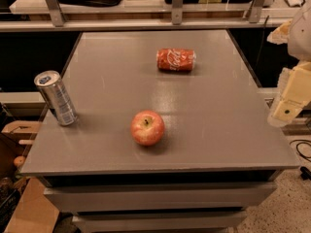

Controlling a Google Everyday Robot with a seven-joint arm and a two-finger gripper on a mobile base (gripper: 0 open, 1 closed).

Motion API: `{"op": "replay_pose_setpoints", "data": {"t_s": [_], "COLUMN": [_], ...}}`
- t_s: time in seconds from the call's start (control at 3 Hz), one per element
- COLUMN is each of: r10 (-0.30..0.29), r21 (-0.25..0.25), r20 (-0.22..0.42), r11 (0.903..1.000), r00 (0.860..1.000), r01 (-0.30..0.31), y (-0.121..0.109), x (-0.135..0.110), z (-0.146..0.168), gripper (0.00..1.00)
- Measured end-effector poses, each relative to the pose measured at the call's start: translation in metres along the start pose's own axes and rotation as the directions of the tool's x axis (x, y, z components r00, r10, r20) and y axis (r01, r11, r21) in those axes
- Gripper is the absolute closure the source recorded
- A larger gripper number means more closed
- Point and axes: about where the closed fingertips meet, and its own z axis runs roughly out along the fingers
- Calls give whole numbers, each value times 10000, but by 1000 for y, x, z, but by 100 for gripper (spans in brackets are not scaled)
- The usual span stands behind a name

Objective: Move coke can near apple

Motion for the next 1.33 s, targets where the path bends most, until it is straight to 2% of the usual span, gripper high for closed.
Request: {"op": "replay_pose_setpoints", "data": {"t_s": [0.33, 0.67, 1.0, 1.33], "r10": [-556, -1502, -2314, -2314], "r21": [-2, -84, 276, 281], "r20": [29, -83, 77, 78], "r11": [9985, 9886, 9725, 9725], "r00": [9985, 9886, 9728, 9728], "r01": [556, 1502, 2311, 2311], "y": [-18, -50, -89, -89], "x": [-5, -24, -70, -70], "z": [1, 8, 16, 16], "gripper": [0, 0, 0, 0]}}
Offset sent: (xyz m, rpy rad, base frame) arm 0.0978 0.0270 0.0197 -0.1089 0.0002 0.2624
